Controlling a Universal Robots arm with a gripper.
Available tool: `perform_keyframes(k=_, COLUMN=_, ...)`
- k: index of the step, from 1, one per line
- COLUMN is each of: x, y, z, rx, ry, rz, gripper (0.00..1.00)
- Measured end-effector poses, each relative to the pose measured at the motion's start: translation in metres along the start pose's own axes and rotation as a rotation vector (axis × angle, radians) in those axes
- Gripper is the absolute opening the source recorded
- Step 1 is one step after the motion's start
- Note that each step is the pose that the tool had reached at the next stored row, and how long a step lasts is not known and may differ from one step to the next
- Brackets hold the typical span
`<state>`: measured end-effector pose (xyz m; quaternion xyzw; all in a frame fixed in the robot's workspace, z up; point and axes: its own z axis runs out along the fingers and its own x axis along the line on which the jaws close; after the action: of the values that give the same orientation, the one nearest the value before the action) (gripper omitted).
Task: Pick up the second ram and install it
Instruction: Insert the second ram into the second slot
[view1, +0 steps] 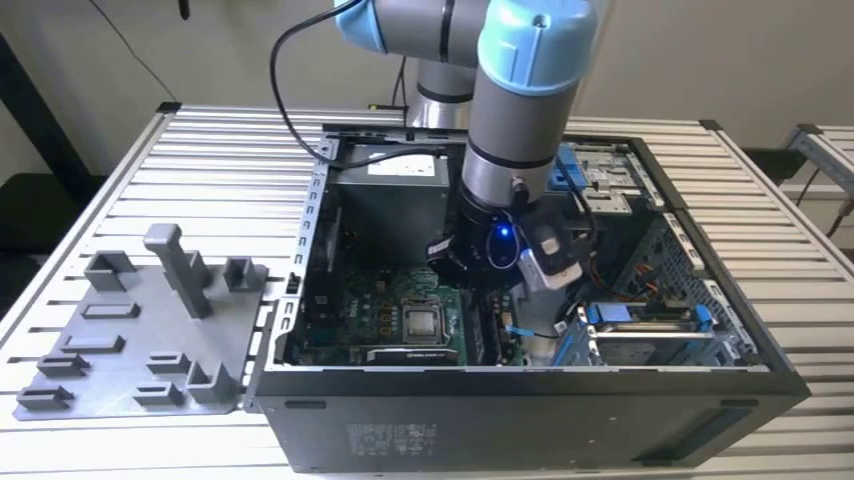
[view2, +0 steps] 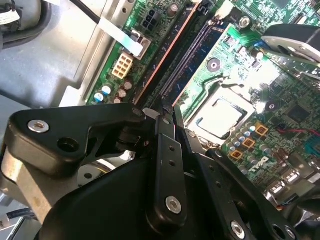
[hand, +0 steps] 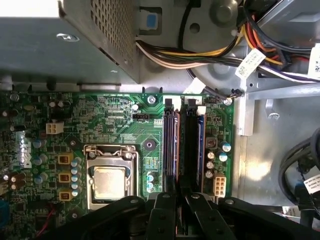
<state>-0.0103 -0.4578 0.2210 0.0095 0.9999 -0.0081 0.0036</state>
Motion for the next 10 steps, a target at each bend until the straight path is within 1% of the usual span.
perform_keyframes(k=4, x=0.0, y=-0.0006, z=0.0039, rx=-0.0029, ry=0.0002, rz=0.0, gripper=0.14)
perform_keyframes(k=10, x=-0.0001, y=-0.0008, z=0.0048, rx=-0.0035, ry=0.0001, rz=0.002, gripper=0.14)
